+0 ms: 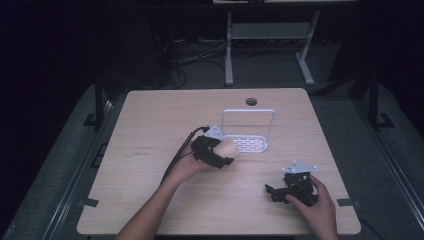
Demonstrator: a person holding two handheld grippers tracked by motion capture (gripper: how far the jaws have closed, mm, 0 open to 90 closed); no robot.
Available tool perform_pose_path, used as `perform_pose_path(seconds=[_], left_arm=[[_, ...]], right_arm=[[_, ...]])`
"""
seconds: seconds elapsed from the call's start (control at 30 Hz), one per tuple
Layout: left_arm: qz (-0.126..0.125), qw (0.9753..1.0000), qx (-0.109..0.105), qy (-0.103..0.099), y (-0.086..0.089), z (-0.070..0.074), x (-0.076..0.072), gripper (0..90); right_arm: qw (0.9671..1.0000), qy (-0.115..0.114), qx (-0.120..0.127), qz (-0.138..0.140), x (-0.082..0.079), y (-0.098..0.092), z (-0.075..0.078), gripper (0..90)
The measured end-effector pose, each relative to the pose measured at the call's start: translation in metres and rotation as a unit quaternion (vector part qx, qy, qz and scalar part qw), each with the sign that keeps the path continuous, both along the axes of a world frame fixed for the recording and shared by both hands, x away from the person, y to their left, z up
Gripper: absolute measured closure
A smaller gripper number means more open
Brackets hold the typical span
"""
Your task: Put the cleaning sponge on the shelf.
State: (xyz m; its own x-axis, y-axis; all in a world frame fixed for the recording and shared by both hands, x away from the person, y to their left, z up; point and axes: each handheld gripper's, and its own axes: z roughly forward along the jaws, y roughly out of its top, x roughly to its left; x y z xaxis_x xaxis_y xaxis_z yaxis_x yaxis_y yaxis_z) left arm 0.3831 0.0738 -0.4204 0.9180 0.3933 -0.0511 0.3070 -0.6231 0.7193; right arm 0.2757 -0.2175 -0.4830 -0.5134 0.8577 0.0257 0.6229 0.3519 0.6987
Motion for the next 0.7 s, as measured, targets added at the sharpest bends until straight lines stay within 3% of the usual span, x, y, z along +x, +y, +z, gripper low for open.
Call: perform_pose_path(seconds=[0.7], left_arm=[[-0.002,1.0,-0.001,-0.007,-0.039,0.0,0.009,25.7]], right_arm=[[1.0,0.0,0.001,0.001,0.0,0.0,0.0,0.0]])
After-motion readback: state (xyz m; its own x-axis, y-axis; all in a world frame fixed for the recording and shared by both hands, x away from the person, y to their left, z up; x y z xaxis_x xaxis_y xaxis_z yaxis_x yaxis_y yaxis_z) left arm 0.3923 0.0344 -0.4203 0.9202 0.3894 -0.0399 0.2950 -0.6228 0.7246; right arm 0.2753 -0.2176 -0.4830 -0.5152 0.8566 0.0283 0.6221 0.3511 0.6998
